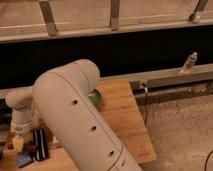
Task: Place the pepper on the white sponge
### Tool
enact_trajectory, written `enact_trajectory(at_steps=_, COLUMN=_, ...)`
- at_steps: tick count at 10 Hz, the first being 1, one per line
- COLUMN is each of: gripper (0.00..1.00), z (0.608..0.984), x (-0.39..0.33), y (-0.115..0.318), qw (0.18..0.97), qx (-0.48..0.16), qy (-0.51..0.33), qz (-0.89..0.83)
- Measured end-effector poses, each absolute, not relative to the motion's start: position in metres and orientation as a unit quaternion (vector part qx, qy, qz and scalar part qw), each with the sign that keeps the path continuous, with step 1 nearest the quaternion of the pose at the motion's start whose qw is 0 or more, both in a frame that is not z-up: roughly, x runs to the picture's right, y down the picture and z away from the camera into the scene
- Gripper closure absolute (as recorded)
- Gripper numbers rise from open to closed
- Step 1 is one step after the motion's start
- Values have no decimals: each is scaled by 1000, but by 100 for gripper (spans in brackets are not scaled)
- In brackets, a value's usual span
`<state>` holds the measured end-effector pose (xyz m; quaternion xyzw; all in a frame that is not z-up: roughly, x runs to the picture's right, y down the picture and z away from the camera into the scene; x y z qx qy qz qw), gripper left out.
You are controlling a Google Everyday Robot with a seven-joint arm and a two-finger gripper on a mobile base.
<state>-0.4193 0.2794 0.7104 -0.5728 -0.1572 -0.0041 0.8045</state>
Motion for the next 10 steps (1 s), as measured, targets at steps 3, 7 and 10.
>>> enact_trajectory(at_steps=3, gripper=37, z=715, x=-416, y=281, qw=800, qx=-579, qy=-157, qz=1)
enact_trajectory(at_steps=7, gripper=30, z=715, x=-417, y=281, qw=797, qx=-582, qy=-162, qz=2)
enact_trajectory(at_steps=10, gripper=30, z=711, x=-418, y=281, qw=796, qx=-582, qy=-165, qz=0)
